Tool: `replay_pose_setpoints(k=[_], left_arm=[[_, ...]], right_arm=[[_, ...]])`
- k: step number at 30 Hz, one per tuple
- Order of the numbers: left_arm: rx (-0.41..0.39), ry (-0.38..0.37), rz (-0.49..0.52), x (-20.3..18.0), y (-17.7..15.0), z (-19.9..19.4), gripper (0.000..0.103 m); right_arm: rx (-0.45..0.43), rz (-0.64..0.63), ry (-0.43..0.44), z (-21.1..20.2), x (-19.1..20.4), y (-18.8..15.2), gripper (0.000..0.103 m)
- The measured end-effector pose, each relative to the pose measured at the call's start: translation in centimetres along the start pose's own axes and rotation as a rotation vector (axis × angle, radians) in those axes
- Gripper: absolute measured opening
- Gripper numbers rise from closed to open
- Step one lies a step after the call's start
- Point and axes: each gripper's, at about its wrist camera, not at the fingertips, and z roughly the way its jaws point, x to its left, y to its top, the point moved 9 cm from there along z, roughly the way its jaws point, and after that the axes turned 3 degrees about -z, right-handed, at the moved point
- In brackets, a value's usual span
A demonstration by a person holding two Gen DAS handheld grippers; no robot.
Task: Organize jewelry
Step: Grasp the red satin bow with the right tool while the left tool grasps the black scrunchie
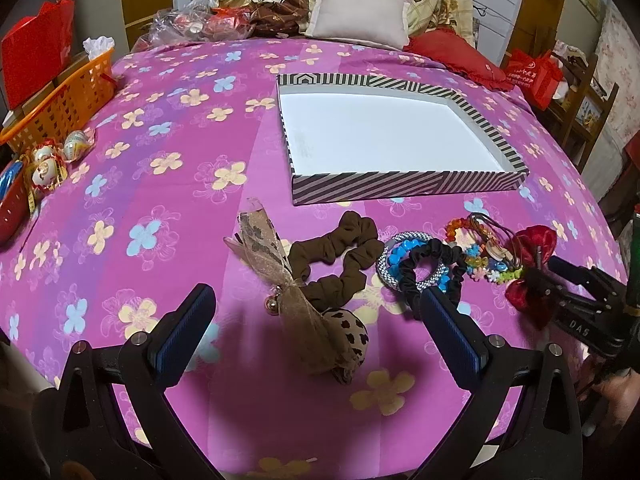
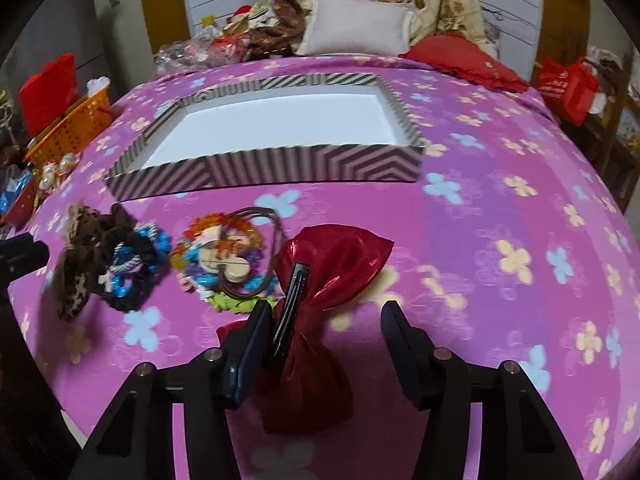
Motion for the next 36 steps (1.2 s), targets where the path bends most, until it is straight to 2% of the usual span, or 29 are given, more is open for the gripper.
replay_pose_setpoints(k=[4, 13, 16, 18, 21, 26, 33, 35, 36], left_arm=[[0.007, -0.006, 0.008, -0.5, 0.1, 0.4, 0.102], [0.012, -0.032, 0.064, -2.9, 0.5, 1.2, 0.102], [0.017, -0.046, 0.083, -3.7, 0.6, 1.5, 0.095], [0.023, -0.055, 0.099, -4.3, 0.6, 1.8, 0.095], [0.027, -0.061, 0.126, -5.1, 0.7, 2.1, 0.086], [0.029, -0.071, 0.186, -6.4, 0.9, 2.9, 0.084], [0.072, -0.083, 0.227, -6.9, 1.0, 4.9, 0.065], [0.082, -0.088, 0.230, -6.9, 0.9, 5.3, 0.057], [0.092, -0.091, 0.233, -6.9, 0.8, 5.6, 0.047]], right_arm=[[0.003, 0.024, 0.011, -0.2, -0.9, 0.0, 0.055], [0.014, 0.022, 0.048, 0.1, 0.1, 0.0, 0.055], [0.011, 0.020, 0.046, 0.1, 0.1, 0.1, 0.055], [0.012, 0.026, 0.048, 0.2, 0.0, 0.1, 0.055], [0.011, 0.034, 0.053, 0.2, -0.2, 0.2, 0.055], [0.015, 0.036, 0.059, 0.4, -0.3, 0.2, 0.055], [0.016, 0.044, 0.066, 0.7, -0.3, 0.1, 0.055], [0.017, 0.044, 0.068, 0.8, -0.3, 0.0, 0.055], [0.018, 0.044, 0.068, 0.9, -0.3, 0.0, 0.055]])
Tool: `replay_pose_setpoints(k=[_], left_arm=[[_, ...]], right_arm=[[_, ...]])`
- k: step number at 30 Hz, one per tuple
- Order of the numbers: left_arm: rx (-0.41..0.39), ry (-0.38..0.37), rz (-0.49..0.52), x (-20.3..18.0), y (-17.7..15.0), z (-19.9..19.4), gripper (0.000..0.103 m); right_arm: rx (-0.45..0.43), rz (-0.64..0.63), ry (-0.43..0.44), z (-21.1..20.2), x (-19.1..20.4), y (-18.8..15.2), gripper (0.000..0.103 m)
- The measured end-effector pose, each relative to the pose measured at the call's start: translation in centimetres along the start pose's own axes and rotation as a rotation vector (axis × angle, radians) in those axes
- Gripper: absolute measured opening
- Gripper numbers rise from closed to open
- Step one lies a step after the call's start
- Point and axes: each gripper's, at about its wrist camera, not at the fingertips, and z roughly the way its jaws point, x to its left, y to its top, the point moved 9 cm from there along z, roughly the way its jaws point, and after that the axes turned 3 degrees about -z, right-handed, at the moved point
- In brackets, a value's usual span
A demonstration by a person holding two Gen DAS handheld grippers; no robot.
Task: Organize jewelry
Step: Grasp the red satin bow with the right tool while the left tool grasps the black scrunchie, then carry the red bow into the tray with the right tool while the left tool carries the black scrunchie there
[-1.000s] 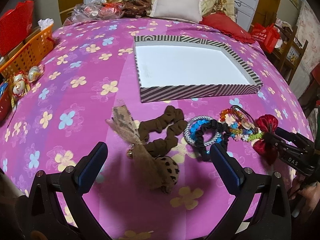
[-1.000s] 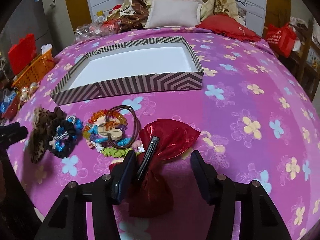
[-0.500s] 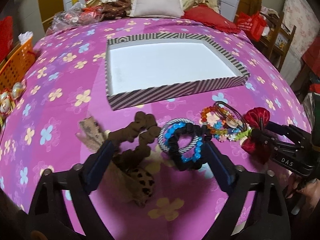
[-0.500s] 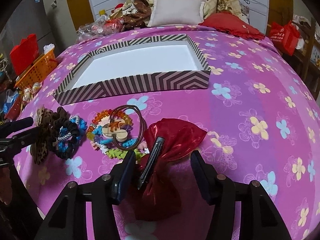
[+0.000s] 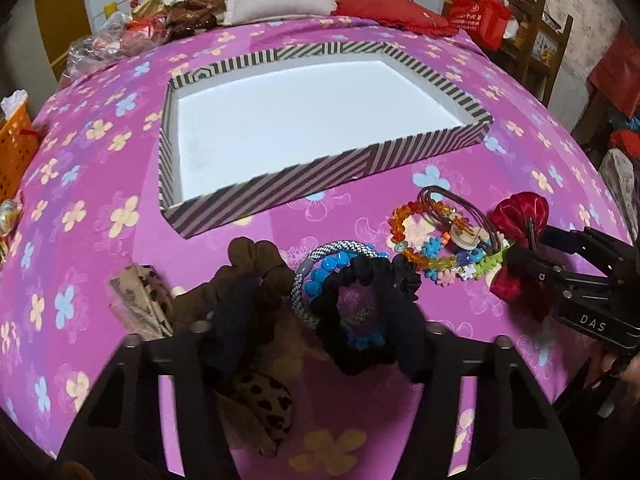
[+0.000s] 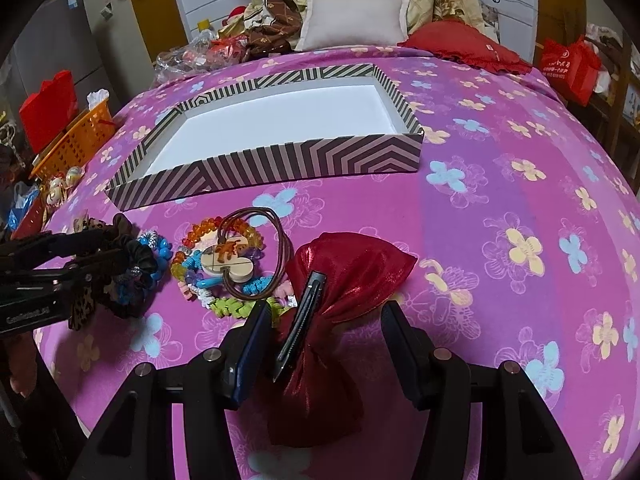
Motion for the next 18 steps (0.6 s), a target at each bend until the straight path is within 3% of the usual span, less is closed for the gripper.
replay_pose_setpoints(k=[4, 5, 9, 18], left_arm=[[0.012, -0.022, -0.016, 0.0, -0.2, 0.2, 0.016], [0.020, -0.042, -0.026, 0.0, -0.3, 0.2, 0.012], [0.013, -0.087, -0.060, 0.0, -0.4, -0.8, 0.008], [-0.064, -0.135, -0.096, 0.3, 0.8, -5.1, 0.006]], right_arm=[[-0.005, -0.010, -0.014, 0.1, 0.0, -0.1, 0.055], [-0.005, -0.014, -0.019, 0.1, -0.1, -0.1, 0.050], [-0.014, -0.022, -0.010, -0.5, 0.2, -0.1, 0.027], [-0.076, -0.022, -0.016, -3.6, 0.0, 0.8, 0.021]])
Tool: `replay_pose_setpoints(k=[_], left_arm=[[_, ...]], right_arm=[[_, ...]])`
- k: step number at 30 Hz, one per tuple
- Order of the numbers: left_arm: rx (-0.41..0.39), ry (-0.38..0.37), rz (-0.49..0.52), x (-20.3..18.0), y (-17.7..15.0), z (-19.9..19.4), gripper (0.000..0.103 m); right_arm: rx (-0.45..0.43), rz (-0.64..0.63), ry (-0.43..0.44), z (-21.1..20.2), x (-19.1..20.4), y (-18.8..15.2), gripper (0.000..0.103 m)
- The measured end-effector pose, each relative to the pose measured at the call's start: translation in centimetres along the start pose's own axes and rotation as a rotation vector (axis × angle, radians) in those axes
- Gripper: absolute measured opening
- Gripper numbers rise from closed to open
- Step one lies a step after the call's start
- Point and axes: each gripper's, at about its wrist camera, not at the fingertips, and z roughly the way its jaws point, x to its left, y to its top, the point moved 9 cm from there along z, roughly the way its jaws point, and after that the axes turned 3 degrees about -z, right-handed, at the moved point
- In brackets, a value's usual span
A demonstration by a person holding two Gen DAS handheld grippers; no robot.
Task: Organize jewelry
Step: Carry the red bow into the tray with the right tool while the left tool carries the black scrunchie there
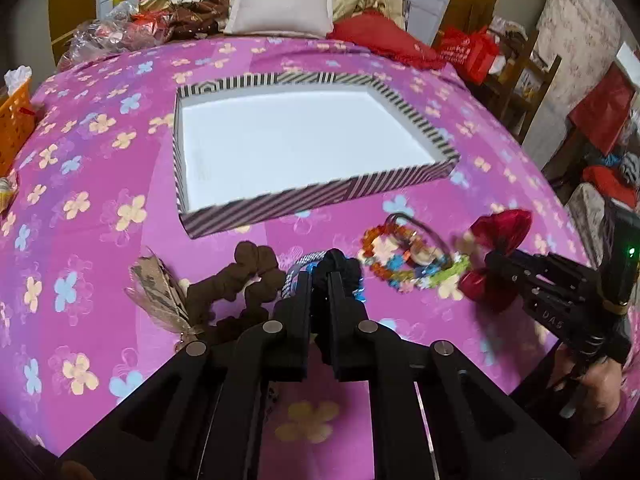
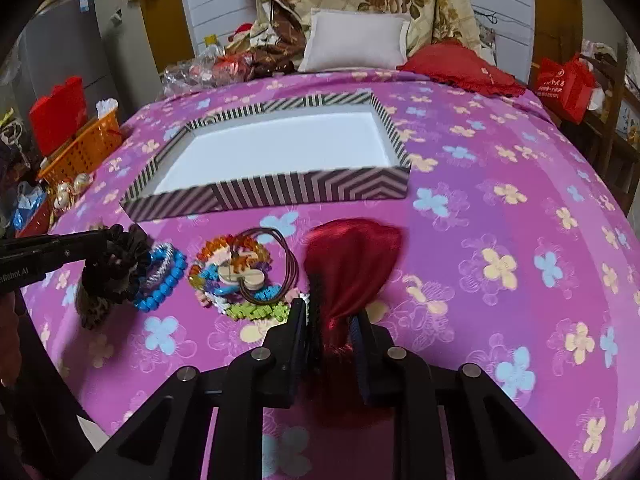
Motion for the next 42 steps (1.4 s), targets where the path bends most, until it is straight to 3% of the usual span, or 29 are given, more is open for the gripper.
replay_pose_setpoints(k=[5, 22, 33, 42], left_arm=[[-0.031, -0.023, -0.001, -0.5, 1.0, -1.8, 0.006], [-0.084, 0.034, -0.007, 0.4, 3.3, -3.5, 0.006], [-0.094, 0.112, -0.029, 2.6, 6.4, -1.9, 0.006], [-0.072, 0.102, -0.081, 4.2, 9.8, 0.8, 0.006]], right_arm=[[-0.037, -0.006, 0.006, -1.4, 0.3, 0.8, 0.021], [-0.110, 0.025, 0.101, -3.2, 1.5, 3.6, 0.016], [-0.145, 0.020, 0.149, -2.4, 2.5, 8.0, 0.016], [-0.152, 0.058, 0.196, 0.6, 1.8, 12.4, 0.016]])
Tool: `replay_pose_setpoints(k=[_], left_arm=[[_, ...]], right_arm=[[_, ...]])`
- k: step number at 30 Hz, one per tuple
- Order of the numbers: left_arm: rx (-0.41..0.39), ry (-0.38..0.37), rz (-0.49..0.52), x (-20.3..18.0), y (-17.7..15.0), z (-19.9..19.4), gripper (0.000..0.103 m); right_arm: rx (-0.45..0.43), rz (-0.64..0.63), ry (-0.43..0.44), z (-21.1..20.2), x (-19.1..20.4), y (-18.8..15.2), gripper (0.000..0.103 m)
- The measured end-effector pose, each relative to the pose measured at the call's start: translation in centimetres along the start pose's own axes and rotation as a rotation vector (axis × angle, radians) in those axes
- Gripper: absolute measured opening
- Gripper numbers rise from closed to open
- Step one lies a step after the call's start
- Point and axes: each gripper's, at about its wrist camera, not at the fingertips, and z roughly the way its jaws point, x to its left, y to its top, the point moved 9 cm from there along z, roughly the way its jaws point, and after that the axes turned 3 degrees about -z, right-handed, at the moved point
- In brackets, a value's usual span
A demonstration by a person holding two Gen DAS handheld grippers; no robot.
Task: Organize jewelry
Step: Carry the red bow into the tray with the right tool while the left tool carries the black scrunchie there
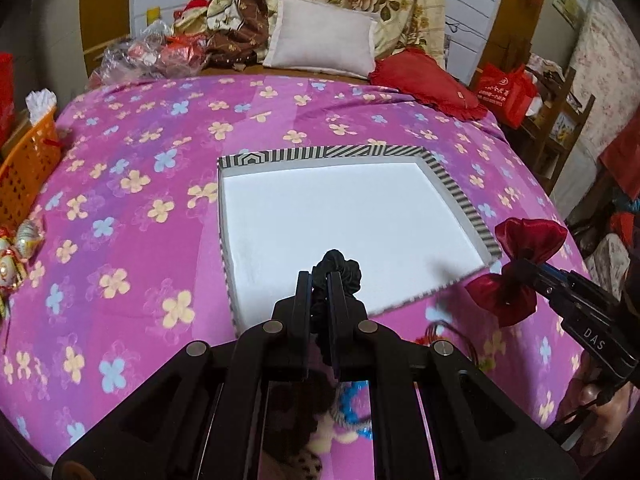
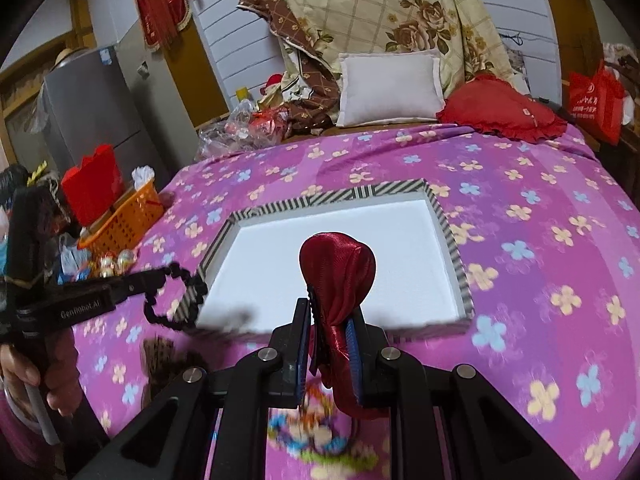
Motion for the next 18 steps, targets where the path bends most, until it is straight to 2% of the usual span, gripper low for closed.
replay_pose_setpoints(k=[8, 13, 18], left_arm=[[0.065, 0.031, -0.050, 1.4, 0.7, 4.4, 0.006], [0.103, 0.055, -0.062, 2.5, 0.0, 6.5, 0.006], [0.132, 0.076, -0.077, 3.7, -0.8, 7.8, 0.006]], right_arm=[[0.014, 0.131, 0.053, 5.5, -2.7, 3.0, 0.016], [0.075, 0.182, 0.022, 9.6, -5.1, 2.3, 0.016], [0.113, 0.203, -0.026, 10.5, -7.0, 0.4, 0.016]])
